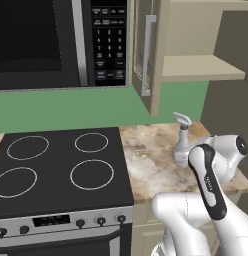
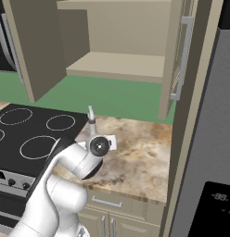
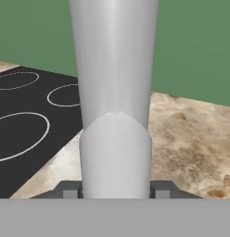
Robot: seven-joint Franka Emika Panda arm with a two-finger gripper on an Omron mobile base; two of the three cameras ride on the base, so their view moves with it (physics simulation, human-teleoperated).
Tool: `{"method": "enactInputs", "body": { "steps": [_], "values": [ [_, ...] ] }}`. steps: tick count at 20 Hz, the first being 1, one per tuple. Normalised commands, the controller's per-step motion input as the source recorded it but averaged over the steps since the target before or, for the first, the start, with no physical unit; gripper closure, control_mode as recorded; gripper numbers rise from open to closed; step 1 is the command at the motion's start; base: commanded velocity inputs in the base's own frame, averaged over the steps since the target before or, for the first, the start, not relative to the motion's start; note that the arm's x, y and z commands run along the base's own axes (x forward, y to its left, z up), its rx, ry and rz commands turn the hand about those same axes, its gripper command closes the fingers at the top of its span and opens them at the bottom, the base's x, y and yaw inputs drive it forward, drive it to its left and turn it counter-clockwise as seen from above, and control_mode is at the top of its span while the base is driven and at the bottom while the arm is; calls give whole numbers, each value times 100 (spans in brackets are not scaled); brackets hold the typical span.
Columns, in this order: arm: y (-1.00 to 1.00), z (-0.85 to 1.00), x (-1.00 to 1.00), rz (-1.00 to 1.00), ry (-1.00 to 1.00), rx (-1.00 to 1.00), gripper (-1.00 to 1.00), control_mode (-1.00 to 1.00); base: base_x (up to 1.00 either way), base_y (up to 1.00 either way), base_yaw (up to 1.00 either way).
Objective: Move the cutting board and knife to the sink. Then move spray from the cabinet to the counter.
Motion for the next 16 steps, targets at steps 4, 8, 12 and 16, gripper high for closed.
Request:
{"method": "enactInputs", "body": {
  "steps": [4,8,12,16],
  "values": [
    [0,-49,44,0,-4,3,100,-100,0,0,0],
    [0,-39,44,0,-8,4,100,-100,0,0,0],
    [3,-44,31,0,-11,2,100,-100,0,0,0],
    [4,-49,24,0,-16,2,100,-100,0,0,0]
  ]
}}
